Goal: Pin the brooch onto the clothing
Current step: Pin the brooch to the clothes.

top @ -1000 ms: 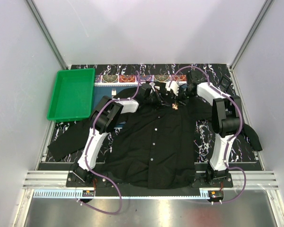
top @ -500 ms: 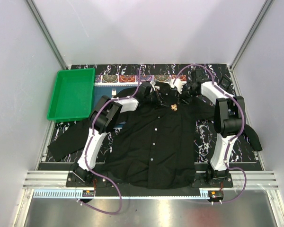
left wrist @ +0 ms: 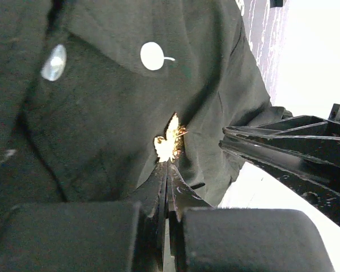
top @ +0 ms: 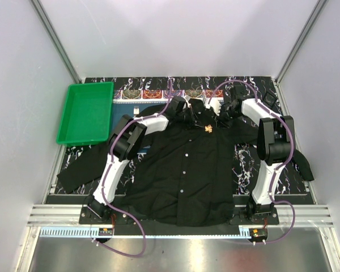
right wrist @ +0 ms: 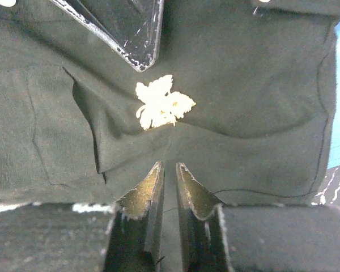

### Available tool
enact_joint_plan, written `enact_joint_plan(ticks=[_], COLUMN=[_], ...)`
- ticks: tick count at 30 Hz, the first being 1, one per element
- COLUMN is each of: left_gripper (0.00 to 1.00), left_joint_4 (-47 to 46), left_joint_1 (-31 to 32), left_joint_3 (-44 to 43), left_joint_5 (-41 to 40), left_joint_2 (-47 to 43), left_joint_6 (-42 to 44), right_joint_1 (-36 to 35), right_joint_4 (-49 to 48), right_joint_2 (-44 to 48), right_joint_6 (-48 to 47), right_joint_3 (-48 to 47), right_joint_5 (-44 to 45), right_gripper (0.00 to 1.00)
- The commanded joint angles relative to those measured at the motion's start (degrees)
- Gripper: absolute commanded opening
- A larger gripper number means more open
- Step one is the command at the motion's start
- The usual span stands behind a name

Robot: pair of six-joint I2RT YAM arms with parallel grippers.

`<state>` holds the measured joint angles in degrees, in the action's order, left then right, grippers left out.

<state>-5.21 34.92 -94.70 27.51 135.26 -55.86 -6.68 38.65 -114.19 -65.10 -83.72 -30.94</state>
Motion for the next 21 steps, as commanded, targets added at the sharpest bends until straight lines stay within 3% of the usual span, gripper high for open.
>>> enact_joint_plan(ticks=[1,10,15,21], left_gripper=[0.02,0.13,0.24,0.25], left_joint_4=[3.89,4.69,-1.54,-4.81], left_joint_1=[1.12,1.47,1.65,2.0], left_joint_3=[-3.65,-2.52,-0.76,-0.93], left_joint_5=[-2.72,-3.08,-0.97,-0.35], left_joint_2=[-0.88,0.53,0.97,2.99], left_joint_6=[2.42,-0.39,-3.98,-6.81], right_joint_1=[0.17,0.17,0.26,0.35], right_joint_4=[4.84,9.33,11.0,11.53], right_joint_2=[0.2,-5.25,-6.65,-7.36], right_joint_6=[-0.91,3.14,5.42,6.56], right_joint_3=[-1.0,-3.11,-4.34,-4.96], right_joint_5=[4.21,11.33,11.69,12.22], right_gripper=[0.19,0.15,0.15,0.16])
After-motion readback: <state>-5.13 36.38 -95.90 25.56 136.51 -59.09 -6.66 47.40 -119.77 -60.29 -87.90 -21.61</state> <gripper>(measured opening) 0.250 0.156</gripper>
